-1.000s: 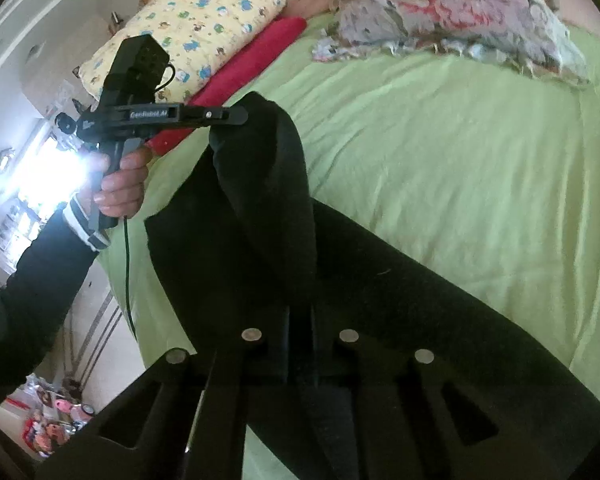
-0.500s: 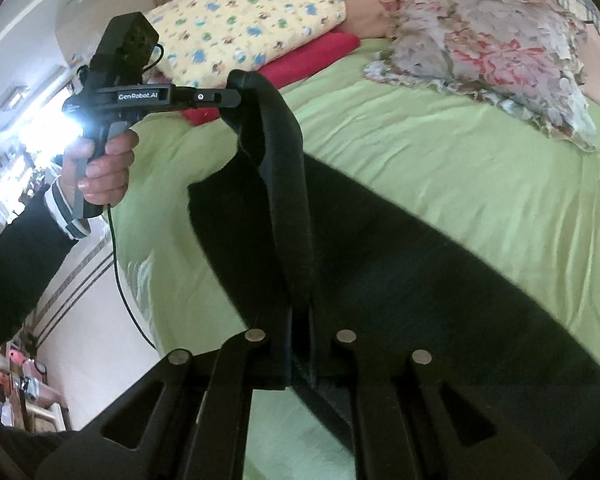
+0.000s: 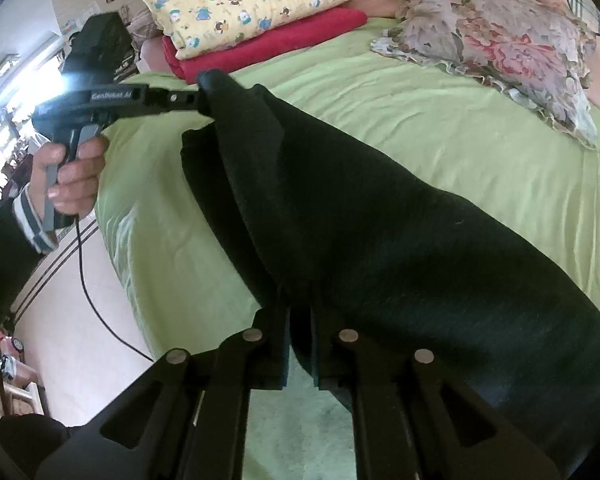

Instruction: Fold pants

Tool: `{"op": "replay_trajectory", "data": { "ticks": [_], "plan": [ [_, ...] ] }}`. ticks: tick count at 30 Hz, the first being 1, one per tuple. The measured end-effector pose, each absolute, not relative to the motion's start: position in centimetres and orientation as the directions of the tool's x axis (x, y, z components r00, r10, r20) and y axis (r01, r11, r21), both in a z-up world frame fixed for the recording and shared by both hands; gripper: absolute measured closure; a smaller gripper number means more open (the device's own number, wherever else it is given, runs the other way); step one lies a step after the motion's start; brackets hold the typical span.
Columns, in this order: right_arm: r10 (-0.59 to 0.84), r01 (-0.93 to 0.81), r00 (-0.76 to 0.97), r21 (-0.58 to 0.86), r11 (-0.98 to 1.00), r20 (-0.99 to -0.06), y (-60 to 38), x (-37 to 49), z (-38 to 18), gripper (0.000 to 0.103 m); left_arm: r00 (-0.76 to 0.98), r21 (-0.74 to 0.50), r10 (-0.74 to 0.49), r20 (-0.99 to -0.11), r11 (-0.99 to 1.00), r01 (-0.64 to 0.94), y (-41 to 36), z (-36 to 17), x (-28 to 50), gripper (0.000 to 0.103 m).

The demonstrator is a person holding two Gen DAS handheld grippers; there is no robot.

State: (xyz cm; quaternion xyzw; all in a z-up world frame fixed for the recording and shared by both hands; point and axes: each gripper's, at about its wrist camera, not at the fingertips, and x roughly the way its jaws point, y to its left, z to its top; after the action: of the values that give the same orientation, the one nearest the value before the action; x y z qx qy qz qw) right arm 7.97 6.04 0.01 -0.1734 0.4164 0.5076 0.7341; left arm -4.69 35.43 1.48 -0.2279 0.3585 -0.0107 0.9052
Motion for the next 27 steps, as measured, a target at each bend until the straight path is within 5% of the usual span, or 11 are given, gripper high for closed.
{"op": "replay_trajectory", "data": {
  "ticks": [3, 7, 15, 27],
  "plan": [
    [0.598, -0.887, 0.141, 0.167, 0.430, -0.789, 6.0, 7.8, 0.0, 0.089, 0.746, -0.444, -0.157, -0.647, 0.873, -0.201, 35.8, 1.3, -6.0, 0.089],
    [0.618, -0.886, 0.131, 0.189, 0.424, -0.775, 5.8, 7.6, 0.4, 0.056, 0.756, -0.471, -0.114, -0.645, 0.838, -0.276, 36.2, 1.4, -7.7, 0.078],
    [0.678, -0.860, 0.118, 0.267, 0.436, -0.725, 4.9, 8.1, 1.7, 0.055, 0.774, -0.500, -0.061, -0.630, 0.795, -0.345, 34.3, 2.9, -10.0, 0.040],
    [0.710, -0.760, 0.137, 0.387, 0.523, -0.691, 1.8, 11.2, 2.1, 0.055, 0.739, -0.545, -0.068, -0.671, 0.721, -0.428, 32.9, 1.1, -8.7, 0.038]
  ]
}}
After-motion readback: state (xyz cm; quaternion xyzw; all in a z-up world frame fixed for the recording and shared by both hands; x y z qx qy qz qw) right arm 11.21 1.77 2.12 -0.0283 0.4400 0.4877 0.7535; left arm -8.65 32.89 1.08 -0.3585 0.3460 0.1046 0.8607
